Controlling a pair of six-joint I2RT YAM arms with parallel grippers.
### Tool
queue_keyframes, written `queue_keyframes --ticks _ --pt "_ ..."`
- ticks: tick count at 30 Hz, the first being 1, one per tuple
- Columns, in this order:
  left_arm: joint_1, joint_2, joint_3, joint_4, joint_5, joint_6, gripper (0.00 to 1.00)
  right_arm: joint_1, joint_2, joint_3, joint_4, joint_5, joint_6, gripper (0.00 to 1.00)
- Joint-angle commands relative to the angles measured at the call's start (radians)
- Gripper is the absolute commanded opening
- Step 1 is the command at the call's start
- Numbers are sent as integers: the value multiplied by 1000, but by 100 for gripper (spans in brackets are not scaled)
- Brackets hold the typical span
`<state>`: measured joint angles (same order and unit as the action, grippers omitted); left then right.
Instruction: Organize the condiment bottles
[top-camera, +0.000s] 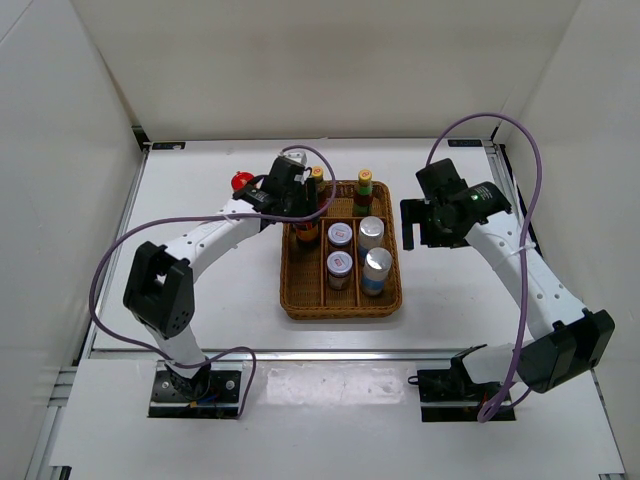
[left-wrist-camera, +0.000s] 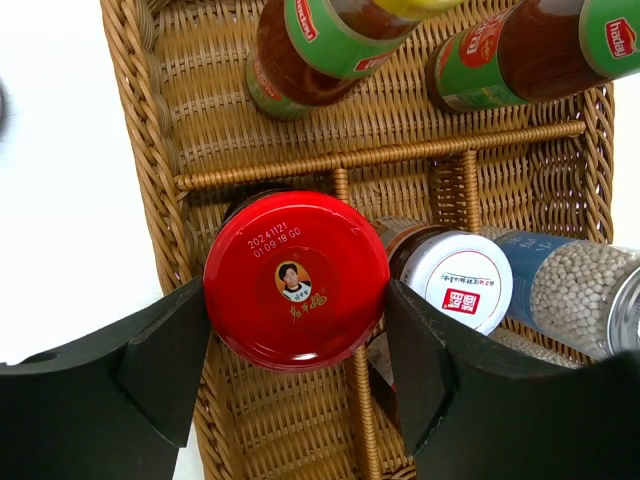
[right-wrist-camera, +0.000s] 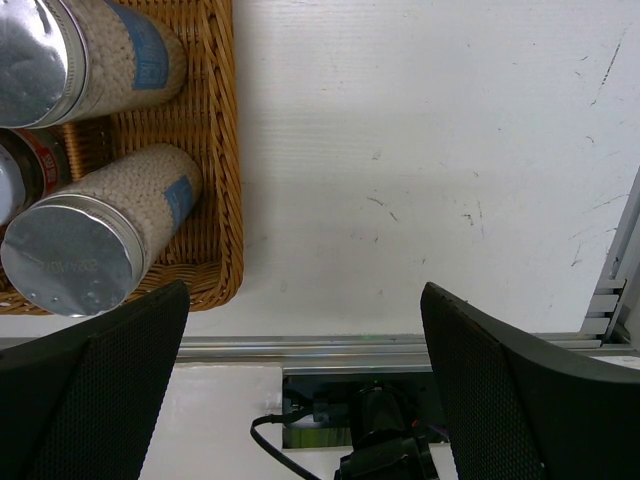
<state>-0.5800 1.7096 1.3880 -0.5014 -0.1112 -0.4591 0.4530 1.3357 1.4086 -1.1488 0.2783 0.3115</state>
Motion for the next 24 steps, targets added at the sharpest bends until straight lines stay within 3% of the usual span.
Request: queue_keyframes --ticks 1,2,3,4,8,13,15,18,21,24 --pt "-1 -41 14 57 22 16 49 -2 -24 1 14 6 8 99" --pt "-1 -41 14 57 22 26 62 -2 -24 1 14 6 8 99" --pt "-1 -51 14 57 22 27 85 -2 -24 1 14 6 8 99" --pt "-1 -65 14 57 22 36 99 -2 -24 1 14 6 8 99" --pt "-1 -110 23 35 -16 72 99 -2 -24 1 14 6 8 99" --pt "-1 -202 72 26 -250 169 99 -2 -24 1 14 6 8 99" --pt "55 -211 91 26 -298 180 99 -2 -24 1 14 6 8 99" --pt "176 -197 100 26 -262 140 99 -2 -15 1 14 6 8 99" --pt "294 -142 100 26 -135 106 99 -2 -15 1 23 6 8 99" --pt "344 -68 125 26 -42 117 99 -2 -15 1 23 6 8 99"
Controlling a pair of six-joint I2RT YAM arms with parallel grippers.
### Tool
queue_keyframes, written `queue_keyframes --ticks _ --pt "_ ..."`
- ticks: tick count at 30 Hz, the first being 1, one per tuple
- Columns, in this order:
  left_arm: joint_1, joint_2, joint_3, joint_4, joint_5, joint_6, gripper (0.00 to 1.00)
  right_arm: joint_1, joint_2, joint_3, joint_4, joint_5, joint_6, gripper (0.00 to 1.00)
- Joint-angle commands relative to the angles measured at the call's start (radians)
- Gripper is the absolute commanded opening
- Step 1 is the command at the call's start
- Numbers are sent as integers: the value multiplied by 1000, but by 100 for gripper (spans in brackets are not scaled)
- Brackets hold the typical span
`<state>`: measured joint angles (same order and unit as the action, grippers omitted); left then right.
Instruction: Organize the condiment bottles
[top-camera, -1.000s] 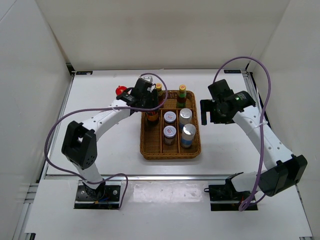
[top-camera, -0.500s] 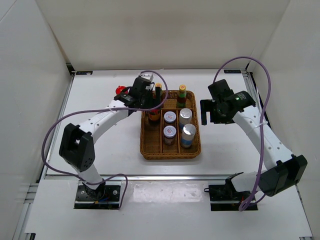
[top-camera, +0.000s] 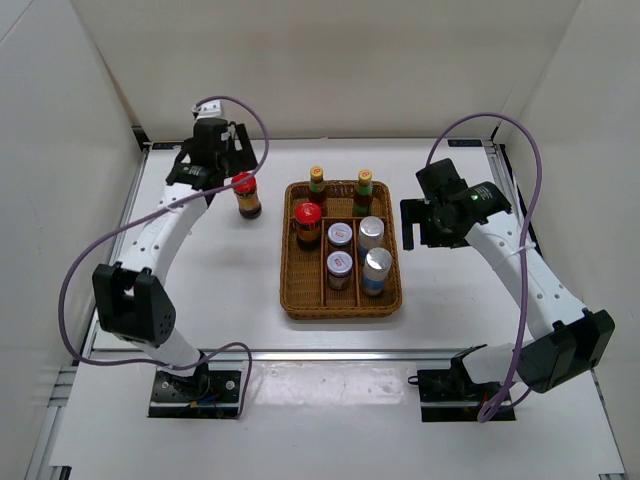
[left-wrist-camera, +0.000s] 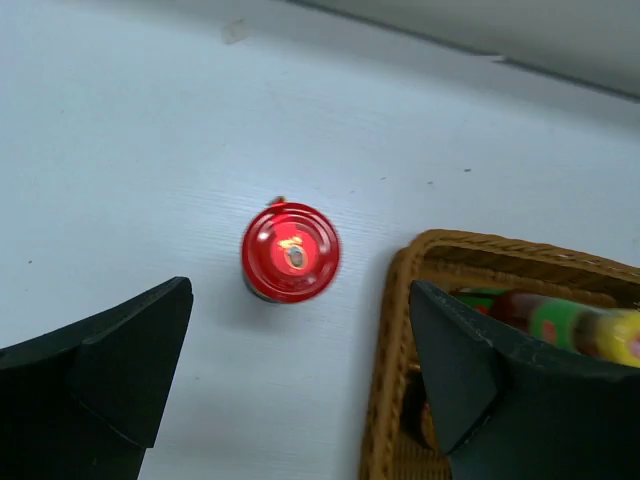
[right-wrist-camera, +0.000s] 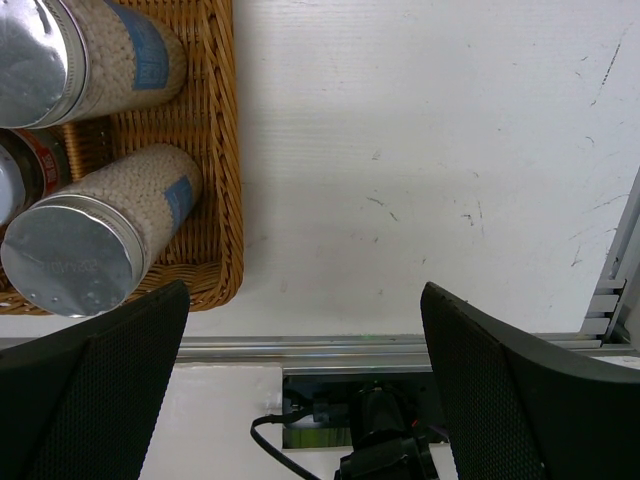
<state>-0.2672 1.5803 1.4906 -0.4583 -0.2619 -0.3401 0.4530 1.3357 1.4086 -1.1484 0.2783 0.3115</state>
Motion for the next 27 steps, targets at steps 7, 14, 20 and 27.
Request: queue_keyframes --ticks 7,14,20,27 --pt "74 210 85 12 210 29 99 -2 -15 1 22 24 8 99" --pt "74 262 94 12 201 42 99 -2 -15 1 32 42 -2 99" --pt "74 280 105 21 188 52 93 -2 -15 10 41 62 -11 99" --pt "74 233 82 41 199 98 52 -2 -15 10 41 53 -11 99"
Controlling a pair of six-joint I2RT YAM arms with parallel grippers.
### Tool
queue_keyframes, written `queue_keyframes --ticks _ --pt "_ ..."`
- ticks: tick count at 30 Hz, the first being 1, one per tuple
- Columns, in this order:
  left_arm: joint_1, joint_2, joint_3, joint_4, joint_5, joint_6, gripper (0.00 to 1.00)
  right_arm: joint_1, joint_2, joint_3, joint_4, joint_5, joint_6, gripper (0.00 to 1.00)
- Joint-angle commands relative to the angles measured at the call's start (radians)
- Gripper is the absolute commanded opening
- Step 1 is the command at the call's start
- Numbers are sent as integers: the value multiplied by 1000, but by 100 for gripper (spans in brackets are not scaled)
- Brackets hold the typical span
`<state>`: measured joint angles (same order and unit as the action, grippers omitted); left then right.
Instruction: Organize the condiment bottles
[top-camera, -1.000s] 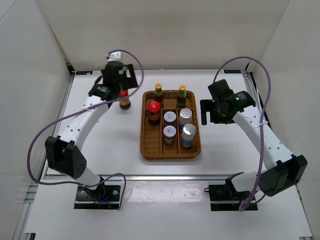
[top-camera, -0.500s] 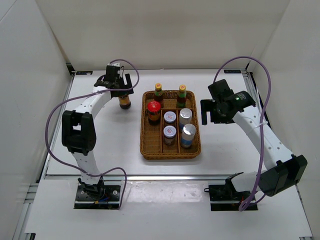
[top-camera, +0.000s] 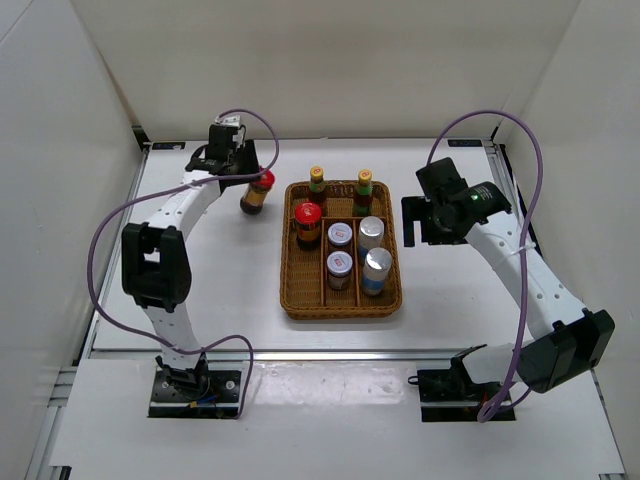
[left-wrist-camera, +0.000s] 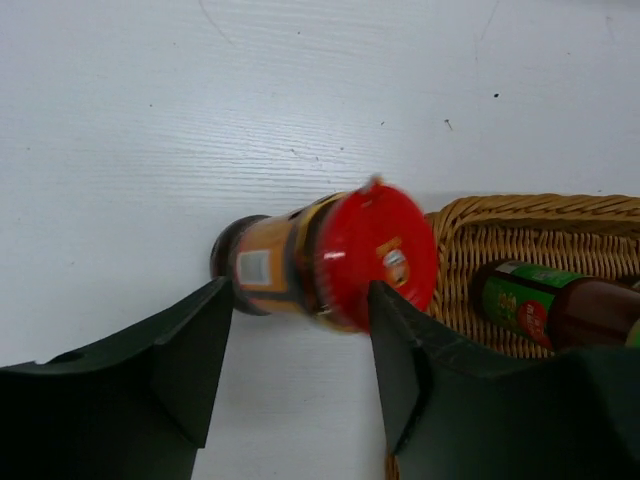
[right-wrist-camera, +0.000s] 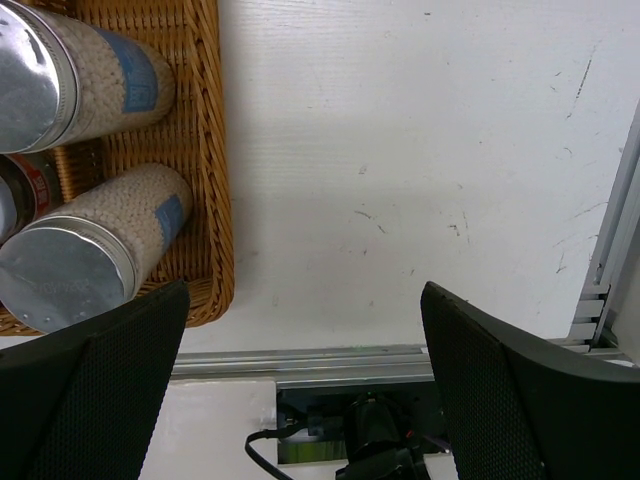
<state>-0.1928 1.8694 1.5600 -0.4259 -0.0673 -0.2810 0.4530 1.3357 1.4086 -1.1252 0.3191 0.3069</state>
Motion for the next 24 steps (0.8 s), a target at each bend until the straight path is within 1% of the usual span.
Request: queue_keyframes --ticks 1,3,6,8,9,10,14,17,18,20,23,24 --pt "0 -78 -10 22 4 49 45 -2 -15 10 27 12 -6 99" --pt "0 -99 -35 38 4 49 39 -2 -15 10 27 3 -6 99" --pt "0 -139 -77 61 4 59 38 -2 -15 10 27 -6 -6 99" --pt "0 -150 -89 61 4 59 50 -2 -15 10 16 -31 3 99" --pt "0 -150 -100 61 4 59 60 -2 -15 10 16 -31 3 99" --pt "0 -160 -109 61 4 59 79 -2 -15 10 7 -40 12 99" --pt "0 -161 -109 50 4 68 100 -2 -15 -10 7 -40 12 99" --pt "0 -118 -77 15 -5 68 100 -2 -26 -10 -2 -40 21 99" --pt "0 -72 -40 -9 -5 36 100 -2 -26 -10 -2 -29 21 99" --pt "0 -23 6 -10 -5 36 100 -2 -26 -10 -2 -29 21 99" --pt "-45 71 124 -10 -49 109 100 -2 -26 -10 -2 -20 21 99" --pt "-56 95 191 -10 -64 188 100 -2 -26 0 -2 -9 21 99"
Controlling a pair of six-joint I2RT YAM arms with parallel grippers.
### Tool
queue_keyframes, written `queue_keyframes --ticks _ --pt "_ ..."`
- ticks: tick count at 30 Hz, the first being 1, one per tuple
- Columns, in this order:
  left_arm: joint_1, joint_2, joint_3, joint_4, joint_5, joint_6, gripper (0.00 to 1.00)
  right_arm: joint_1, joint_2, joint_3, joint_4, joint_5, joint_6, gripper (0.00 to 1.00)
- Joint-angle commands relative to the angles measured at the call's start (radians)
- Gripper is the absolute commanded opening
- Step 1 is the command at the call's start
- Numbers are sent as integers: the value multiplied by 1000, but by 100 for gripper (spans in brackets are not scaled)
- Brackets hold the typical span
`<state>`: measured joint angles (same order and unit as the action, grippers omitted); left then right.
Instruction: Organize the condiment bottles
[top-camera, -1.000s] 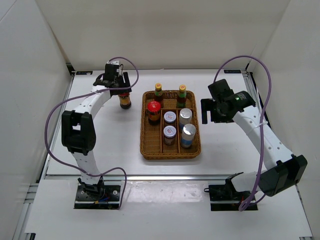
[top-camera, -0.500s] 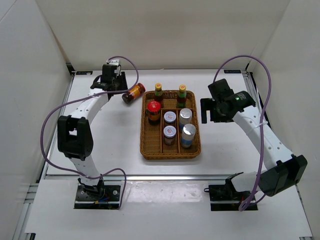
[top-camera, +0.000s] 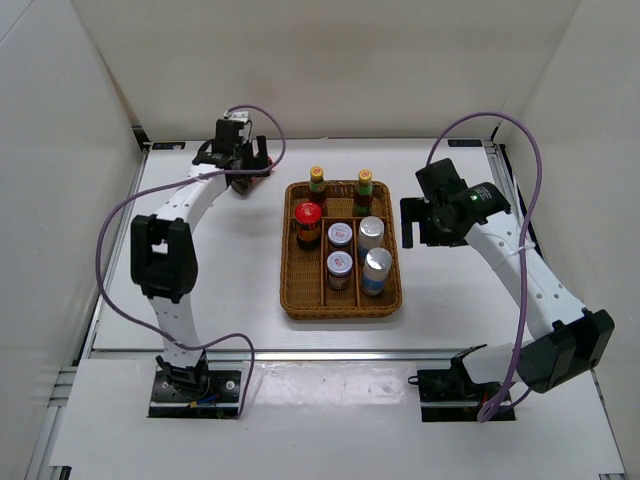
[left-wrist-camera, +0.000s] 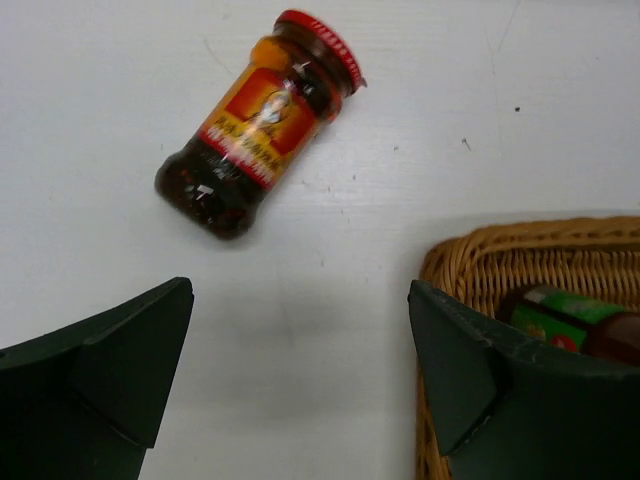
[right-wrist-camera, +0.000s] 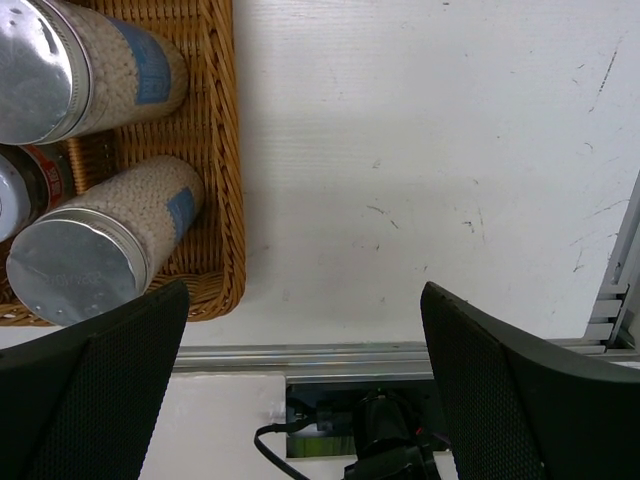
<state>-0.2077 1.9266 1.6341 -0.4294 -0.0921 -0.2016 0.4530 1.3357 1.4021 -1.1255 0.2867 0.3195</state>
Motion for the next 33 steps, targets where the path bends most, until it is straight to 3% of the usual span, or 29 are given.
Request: queue_keyframes --ticks 1,8,11,12,14,18,23,29,33 --pt "-61 95 154 -6 -72 144 100 -2 -26 6 -2 23 0 99" --pt "-71 395 514 24 -230 270 100 -56 -35 -3 -48 22 9 99" --pt "-41 602 821 -11 -230 304 100 -83 -35 -12 -72 11 9 99" --pt "-32 671 1051 -63 -230 295 100 -97 -35 -12 -83 0 9 99" --pt "-3 822 1197 -157 -230 312 100 -120 -35 -12 -109 0 9 99" --pt "57 801 1049 -46 -259 361 100 -142 -26 -2 -143 -9 9 99" --pt "97 787 1011 -6 -311 406 100 -151 -26 -55 -132 -9 0 99" --pt "174 796 1020 20 -117 375 100 -197 72 4 -132 -40 10 99" --pt "206 787 913 20 -5 358 95 -223 123 60 -132 -60 10 99"
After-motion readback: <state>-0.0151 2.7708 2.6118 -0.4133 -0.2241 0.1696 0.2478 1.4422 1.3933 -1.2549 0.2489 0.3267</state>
